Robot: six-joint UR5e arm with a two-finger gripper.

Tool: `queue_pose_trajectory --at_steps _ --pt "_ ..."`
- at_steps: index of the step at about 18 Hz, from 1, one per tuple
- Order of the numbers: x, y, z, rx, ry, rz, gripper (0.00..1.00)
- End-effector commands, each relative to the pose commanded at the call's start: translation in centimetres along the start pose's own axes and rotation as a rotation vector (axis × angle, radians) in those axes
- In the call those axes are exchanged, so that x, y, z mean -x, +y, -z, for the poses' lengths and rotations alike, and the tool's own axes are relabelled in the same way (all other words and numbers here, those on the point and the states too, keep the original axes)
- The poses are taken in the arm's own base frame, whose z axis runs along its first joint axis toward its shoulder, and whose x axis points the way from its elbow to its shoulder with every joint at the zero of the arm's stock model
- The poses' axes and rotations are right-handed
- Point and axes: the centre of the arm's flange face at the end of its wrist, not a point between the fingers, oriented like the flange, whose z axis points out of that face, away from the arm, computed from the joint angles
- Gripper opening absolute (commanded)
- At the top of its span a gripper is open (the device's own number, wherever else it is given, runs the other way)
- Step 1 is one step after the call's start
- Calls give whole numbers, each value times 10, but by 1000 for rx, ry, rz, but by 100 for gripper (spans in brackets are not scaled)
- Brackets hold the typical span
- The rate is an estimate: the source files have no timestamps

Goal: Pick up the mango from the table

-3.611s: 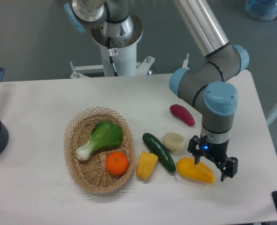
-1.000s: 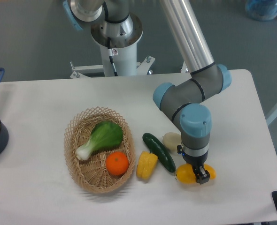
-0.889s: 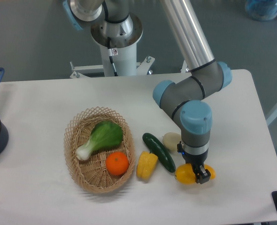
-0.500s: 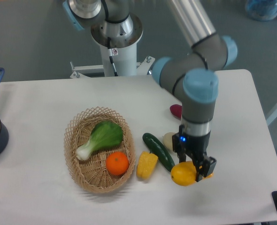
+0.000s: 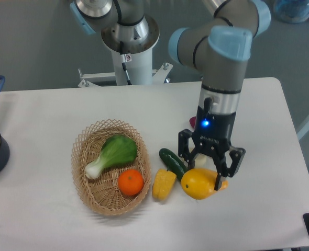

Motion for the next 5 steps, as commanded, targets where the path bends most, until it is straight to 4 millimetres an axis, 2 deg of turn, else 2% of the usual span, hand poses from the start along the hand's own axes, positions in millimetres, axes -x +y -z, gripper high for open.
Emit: queue_pose_trajectory --at_steps 5 --pt "2 1 2 -2 -4 36 46"
